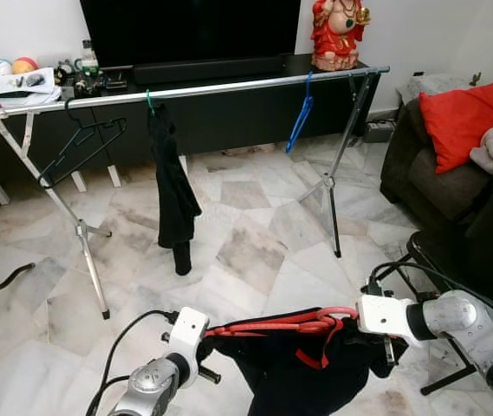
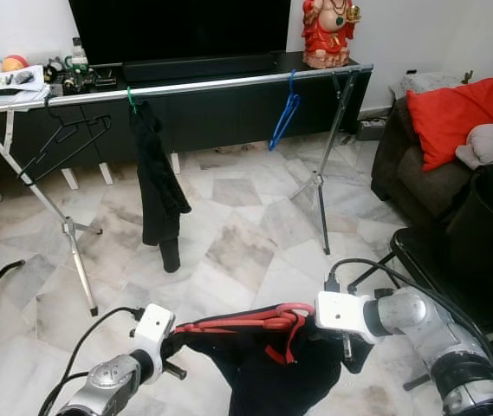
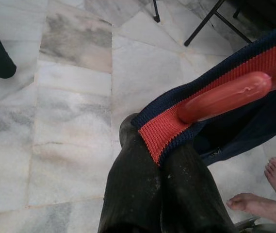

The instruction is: Hang hanger

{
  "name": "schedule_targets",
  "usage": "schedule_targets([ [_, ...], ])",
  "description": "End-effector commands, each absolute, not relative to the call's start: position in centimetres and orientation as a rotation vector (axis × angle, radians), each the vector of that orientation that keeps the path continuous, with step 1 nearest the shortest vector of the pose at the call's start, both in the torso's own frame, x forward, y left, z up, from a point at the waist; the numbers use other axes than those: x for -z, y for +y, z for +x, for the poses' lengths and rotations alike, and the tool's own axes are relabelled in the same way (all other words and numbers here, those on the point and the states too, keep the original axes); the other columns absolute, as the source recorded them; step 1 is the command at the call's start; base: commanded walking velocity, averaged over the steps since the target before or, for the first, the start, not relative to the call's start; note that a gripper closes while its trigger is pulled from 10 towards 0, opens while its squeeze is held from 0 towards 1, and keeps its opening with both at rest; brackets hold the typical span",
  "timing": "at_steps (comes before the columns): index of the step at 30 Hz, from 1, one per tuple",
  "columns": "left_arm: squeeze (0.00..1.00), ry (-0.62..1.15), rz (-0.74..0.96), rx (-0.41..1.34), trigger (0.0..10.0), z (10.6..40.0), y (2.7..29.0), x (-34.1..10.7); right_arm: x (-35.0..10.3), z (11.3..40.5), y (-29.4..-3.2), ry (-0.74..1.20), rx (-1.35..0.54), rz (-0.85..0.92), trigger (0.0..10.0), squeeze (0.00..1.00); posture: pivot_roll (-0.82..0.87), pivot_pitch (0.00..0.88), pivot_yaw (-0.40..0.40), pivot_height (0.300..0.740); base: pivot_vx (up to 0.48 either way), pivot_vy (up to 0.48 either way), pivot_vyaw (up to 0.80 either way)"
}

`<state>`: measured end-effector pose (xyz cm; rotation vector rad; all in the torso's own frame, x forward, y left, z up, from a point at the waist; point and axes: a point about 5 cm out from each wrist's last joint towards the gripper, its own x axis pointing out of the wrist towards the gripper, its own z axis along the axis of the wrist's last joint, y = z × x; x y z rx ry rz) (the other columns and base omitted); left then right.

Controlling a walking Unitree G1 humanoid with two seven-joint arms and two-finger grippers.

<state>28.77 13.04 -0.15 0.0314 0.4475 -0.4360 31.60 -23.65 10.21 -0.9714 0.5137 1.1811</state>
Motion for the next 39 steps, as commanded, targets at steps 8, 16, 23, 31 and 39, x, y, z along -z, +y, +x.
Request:
schedule_targets([
  [8,0.00,0.558,0.061,0.291,0.0,27.3,17.3,1.8,-12.7,31.6,-28.1,0.529,-0.994,-0.878,0.0,0.00,0.02,0.097,0.002,0.740,0.000,0.000,0.00],
  [16,0.00,0.561,0.066,0.293,0.0,27.2,17.2,1.8,-12.7,31.3,-28.6,0.538,-0.998,-0.867,0.0,0.00,0.02,0.090,0.001,0.740,0.000,0.000,0.00],
  [23,0.00,0.566,0.066,0.294,0.0,27.3,17.2,1.8,-12.9,30.3,-28.2,0.492,-1.116,-0.704,0.0,0.00,0.01,0.082,0.005,0.740,0.000,0.000,0.00],
  [31,0.00,0.565,0.069,0.298,0.0,27.3,17.2,1.8,-11.7,28.8,-30.3,0.682,-1.134,-0.839,0.0,0.00,0.01,0.078,0.009,0.740,0.000,0.000,0.00],
  [39,0.00,0.566,0.071,0.301,0.0,27.3,17.3,1.8,-11.4,28.1,-32.0,0.813,-1.089,-0.974,0.0,0.00,0.01,0.085,0.010,0.740,0.000,0.000,0.00],
])
